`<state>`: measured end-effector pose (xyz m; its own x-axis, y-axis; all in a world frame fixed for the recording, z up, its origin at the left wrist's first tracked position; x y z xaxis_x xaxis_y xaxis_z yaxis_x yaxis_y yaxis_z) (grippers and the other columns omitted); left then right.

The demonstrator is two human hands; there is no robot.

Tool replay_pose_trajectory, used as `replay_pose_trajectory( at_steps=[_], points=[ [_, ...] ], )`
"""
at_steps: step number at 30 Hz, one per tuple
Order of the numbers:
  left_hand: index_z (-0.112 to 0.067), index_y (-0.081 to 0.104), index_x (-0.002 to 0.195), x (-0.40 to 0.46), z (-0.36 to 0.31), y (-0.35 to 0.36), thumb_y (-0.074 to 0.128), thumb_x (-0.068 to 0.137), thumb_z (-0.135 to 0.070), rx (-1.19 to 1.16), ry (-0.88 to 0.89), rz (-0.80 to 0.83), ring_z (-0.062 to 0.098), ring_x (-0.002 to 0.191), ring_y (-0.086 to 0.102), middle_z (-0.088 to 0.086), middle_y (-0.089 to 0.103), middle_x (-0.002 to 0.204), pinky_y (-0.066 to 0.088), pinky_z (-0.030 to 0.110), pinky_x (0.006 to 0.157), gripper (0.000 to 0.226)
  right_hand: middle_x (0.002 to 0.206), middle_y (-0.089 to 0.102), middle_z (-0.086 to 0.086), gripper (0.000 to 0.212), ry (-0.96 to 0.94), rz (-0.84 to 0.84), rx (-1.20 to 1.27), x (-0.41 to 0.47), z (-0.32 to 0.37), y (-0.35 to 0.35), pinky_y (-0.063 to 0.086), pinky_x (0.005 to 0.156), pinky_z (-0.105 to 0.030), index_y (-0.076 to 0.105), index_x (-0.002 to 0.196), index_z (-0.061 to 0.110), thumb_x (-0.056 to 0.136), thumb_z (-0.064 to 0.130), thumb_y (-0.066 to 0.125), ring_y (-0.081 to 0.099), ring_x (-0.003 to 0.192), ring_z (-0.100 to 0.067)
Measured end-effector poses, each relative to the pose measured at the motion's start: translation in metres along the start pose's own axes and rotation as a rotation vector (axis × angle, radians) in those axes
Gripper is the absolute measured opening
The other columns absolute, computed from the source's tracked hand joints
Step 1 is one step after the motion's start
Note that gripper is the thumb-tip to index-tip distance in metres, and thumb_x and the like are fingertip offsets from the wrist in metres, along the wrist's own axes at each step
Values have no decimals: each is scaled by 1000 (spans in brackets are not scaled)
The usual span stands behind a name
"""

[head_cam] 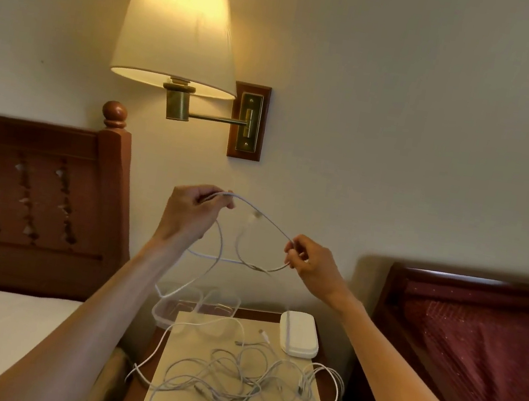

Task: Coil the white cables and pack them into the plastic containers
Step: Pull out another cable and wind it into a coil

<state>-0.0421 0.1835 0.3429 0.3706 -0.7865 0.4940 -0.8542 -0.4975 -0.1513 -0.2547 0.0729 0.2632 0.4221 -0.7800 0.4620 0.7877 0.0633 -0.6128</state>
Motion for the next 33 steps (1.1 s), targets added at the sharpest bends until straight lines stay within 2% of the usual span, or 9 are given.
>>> replay_pose_trajectory(
  at_steps=[5,10,15,19,23,26,29,31,33],
  points=[
    [-10,61,55,1,42,-15,53,91,-59,254,-57,38,6,35,37,-9,40,35,30,30,50,61,72,57,-9,19,250,-41,615,-2,-11,-8,59,78,-42,57,105,5,102,20,48,62,67,-24],
    [-8,55,63,3,77,-29,51,97,-43,341,-11,81,12,48,36,-1,43,53,27,30,52,49,57,52,1,14,115,-146,194,-1,-15,-28,42,54,-32,70,89,22,94,33,62,41,51,-13],
    [-9,53,68,2,84,-15,54,98,-34,71,-141,194,18,54,44,5,44,61,39,28,49,39,52,43,-5,60,212,-242,191,-1,-20,-38,38,56,-34,48,56,10,77,65,59,40,50,-21],
    [-12,46,60,5,70,-32,60,93,-43,176,-102,125,20,50,33,6,34,58,29,25,50,47,47,39,2,54,159,-316,27,-2,-21,-60,34,53,-30,43,50,15,78,52,71,32,45,-12],
    [-21,38,51,-6,88,-8,53,98,-37,81,-492,227,12,37,24,-3,34,45,22,19,41,53,89,55,-2,15,161,-176,-39,5,-20,-47,43,75,-30,61,89,17,92,31,64,50,76,-10],
    [-20,32,58,-21,88,27,37,104,-30,-230,-705,300,12,32,25,1,38,45,22,14,35,48,134,36,-3,51,31,-245,-158,-4,8,-26,35,103,-26,48,133,17,86,14,69,40,120,-12],
    [-18,36,59,-25,75,41,33,104,-29,-492,-709,245,18,42,36,10,45,56,36,23,37,46,111,56,6,25,-158,-390,-74,-38,68,-11,48,79,-18,61,111,22,87,14,67,56,93,-3],
    [-16,40,62,-26,66,46,33,104,-31,-617,-683,220,21,49,43,12,48,64,45,29,45,44,88,66,10,2,-84,-270,94,-55,89,9,51,64,-22,67,92,23,91,23,66,61,73,-5],
    [-15,42,67,-27,61,49,33,104,-34,-684,-657,204,25,61,48,11,49,70,47,34,54,42,75,69,6,20,1,-112,277,-67,99,29,52,62,-27,71,85,22,90,39,63,62,63,-5]
  ],
)
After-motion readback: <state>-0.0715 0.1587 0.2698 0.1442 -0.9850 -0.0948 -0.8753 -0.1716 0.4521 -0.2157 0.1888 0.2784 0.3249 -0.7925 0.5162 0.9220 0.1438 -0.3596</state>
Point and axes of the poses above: each hand's wrist, its own x-axis towards the middle knuckle, its own y-axis out of the palm, z = x × y, the point moved 8 cm from there along x, towards the middle knuckle
